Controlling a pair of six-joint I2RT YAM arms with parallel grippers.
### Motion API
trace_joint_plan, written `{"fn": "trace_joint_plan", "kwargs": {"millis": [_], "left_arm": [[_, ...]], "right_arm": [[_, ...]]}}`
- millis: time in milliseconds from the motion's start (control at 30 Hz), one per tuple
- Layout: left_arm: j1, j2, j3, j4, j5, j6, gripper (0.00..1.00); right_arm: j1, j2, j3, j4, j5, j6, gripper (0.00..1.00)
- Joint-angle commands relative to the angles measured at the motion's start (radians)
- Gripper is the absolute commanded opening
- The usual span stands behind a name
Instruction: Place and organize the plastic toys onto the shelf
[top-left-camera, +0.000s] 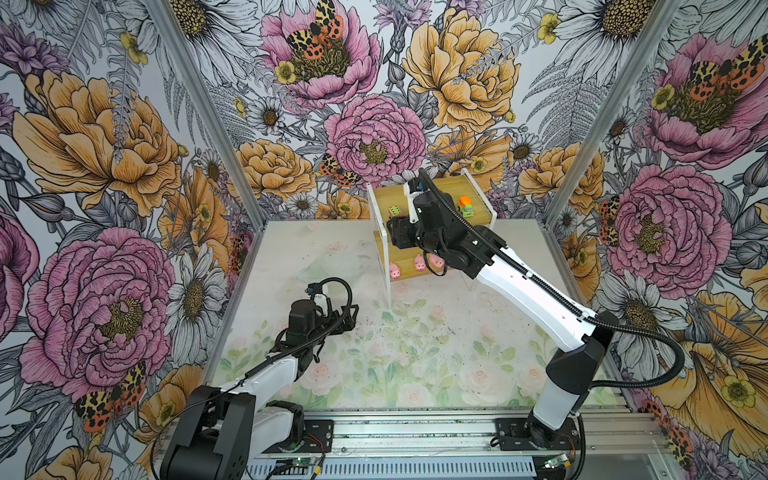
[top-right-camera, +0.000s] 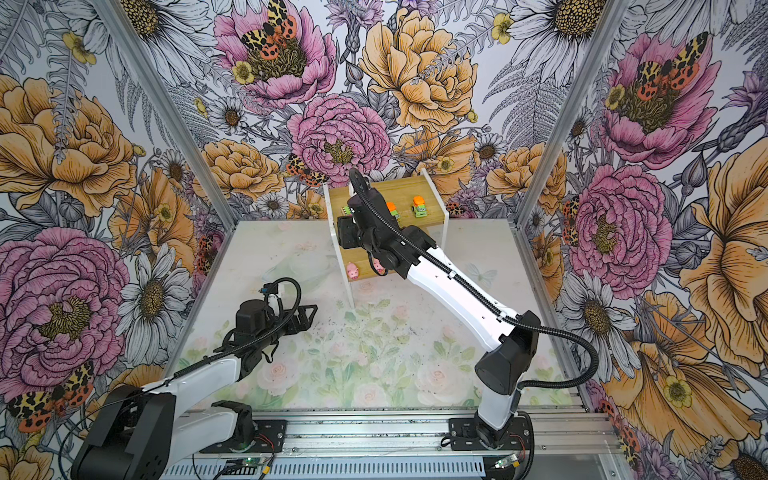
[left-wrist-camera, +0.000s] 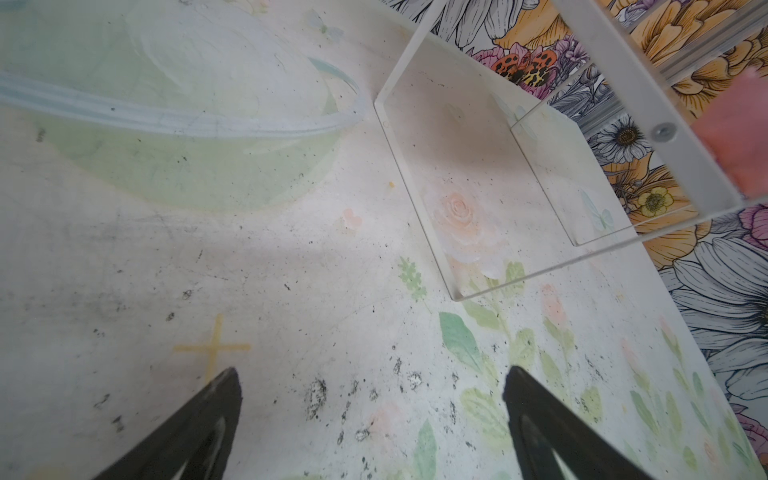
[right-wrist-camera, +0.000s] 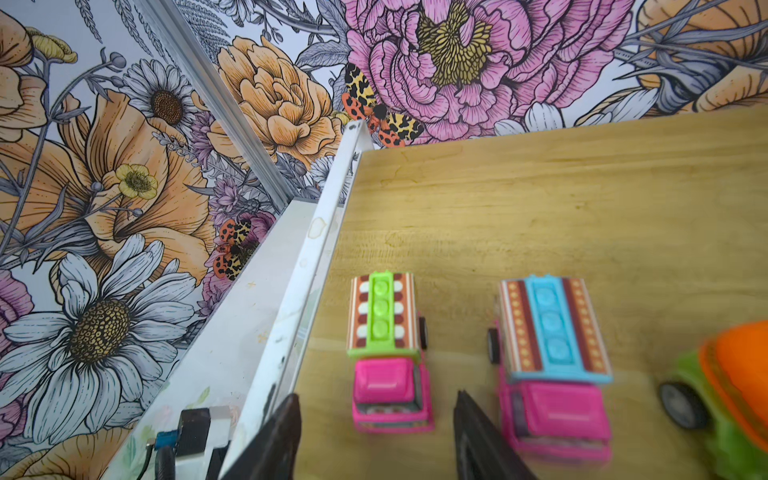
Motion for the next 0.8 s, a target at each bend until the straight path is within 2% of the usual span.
{"fn": "trace_joint_plan", "kwargs": {"millis": [0,67,167,267,367,433,567,700,767], "left_arm": [[0.012,0.0,0.01,0.024,0.026,0.002,0.99],[0.012,-0.004,0.01,0.023,0.027,0.004,0.99],[0.013,-0.027,0.028,0.003,0.02,0.005,0.99],[0.013,-0.069,0.068,-0.03,-0.007,0.029,0.99],[0.027,-0.105,0.132,-0.082,-0.092,0.117,0.99],[0.065,-0.115,0.15,-0.056,-0.158,0.15,0.99],[0.204,-0.124,0.142,0.044,-0.146,0.155,0.99],[0.286,-0.064,0.063,0.276,-0.142,0.163,0.99],[0.306,-0.036,0.09,0.217,-0.148,0.194,0.99]], "right_arm": [[0.005,-0.134,-0.087,-0.006,-0.018,0.016,0.62],[0.005,-0.223,-0.184,-0.007,-0.017,0.008,0.64],[-0.035,-0.405,-0.362,-0.006,0.052,-0.023,0.67],[-0.132,-0.57,-0.537,-0.001,0.133,-0.084,0.69],[-0.267,-0.702,-0.724,0.058,0.199,-0.143,0.7],[-0.352,-0.771,-0.867,0.176,0.188,-0.178,0.7],[-0.443,-0.886,-1.185,0.547,0.186,-0.283,0.72],[-0.508,-0.918,-1.399,0.814,0.207,-0.335,0.76],[-0.551,-0.91,-1.468,0.895,0.185,-0.331,0.76]]}}
